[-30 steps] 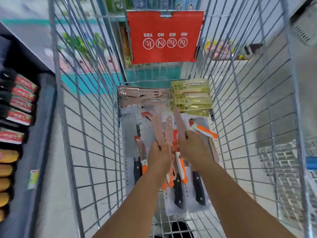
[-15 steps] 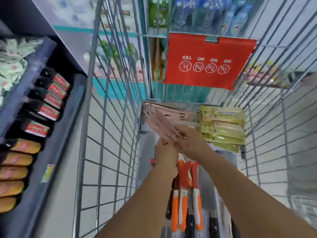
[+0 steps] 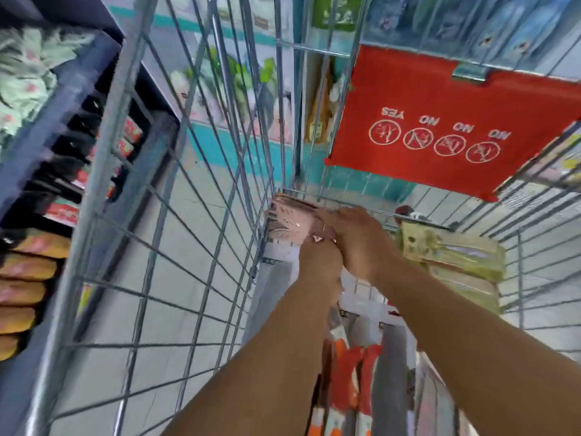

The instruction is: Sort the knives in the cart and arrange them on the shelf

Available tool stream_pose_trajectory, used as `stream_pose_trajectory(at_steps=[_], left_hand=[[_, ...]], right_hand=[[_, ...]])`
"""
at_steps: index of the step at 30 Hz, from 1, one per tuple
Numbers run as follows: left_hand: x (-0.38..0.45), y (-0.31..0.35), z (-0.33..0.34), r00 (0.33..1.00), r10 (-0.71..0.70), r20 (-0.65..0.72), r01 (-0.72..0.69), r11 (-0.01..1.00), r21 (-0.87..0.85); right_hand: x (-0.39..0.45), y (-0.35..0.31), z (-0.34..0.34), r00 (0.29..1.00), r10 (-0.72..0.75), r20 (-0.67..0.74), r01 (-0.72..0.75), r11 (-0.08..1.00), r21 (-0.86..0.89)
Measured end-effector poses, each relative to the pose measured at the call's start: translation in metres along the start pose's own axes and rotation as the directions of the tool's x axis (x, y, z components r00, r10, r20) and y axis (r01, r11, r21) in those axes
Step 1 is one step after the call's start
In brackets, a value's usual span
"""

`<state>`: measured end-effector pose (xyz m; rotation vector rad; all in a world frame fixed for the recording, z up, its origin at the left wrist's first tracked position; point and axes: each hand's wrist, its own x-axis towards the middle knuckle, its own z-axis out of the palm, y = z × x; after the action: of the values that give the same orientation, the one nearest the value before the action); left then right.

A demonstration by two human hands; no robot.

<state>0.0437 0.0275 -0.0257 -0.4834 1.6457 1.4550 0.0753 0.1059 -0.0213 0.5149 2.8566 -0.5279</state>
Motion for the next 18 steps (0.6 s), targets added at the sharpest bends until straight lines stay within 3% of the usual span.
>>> stream_pose_trajectory(at_steps=[3,5,9,12,18], left_hand=[[0.008,-0.004,-0.002,0.997,0.025,0.079,-0.014,0.989,-0.144],[0.007,-0.006,-0.005,0.991,0.037,0.127,-0.02,0.991,-0.131],[0.013,-0.012,-0.01,0.993,0.101,0.056,-0.108,0.983,0.147],[0.015,-0.01,-0.014,0.99,0.143,0.02,-0.139,0.913,0.384],[-0.004,-0.008,-0.03,0.947,0.269,0.174,-0.316,0.695,0.646]], right_hand=[[0.003,0.001,0.003,0.997,-0.03,0.069,0.035,0.996,-0.076],[0.001,0.003,0.007,0.985,0.012,0.173,0.001,0.997,-0.079],[-0.003,0.005,0.01,0.967,0.043,0.25,-0.002,0.987,-0.161],[-0.001,0.005,0.01,0.966,0.054,0.254,-0.015,0.988,-0.154],[-0.015,-0.002,0.01,0.986,0.055,0.159,-0.037,0.993,-0.116]])
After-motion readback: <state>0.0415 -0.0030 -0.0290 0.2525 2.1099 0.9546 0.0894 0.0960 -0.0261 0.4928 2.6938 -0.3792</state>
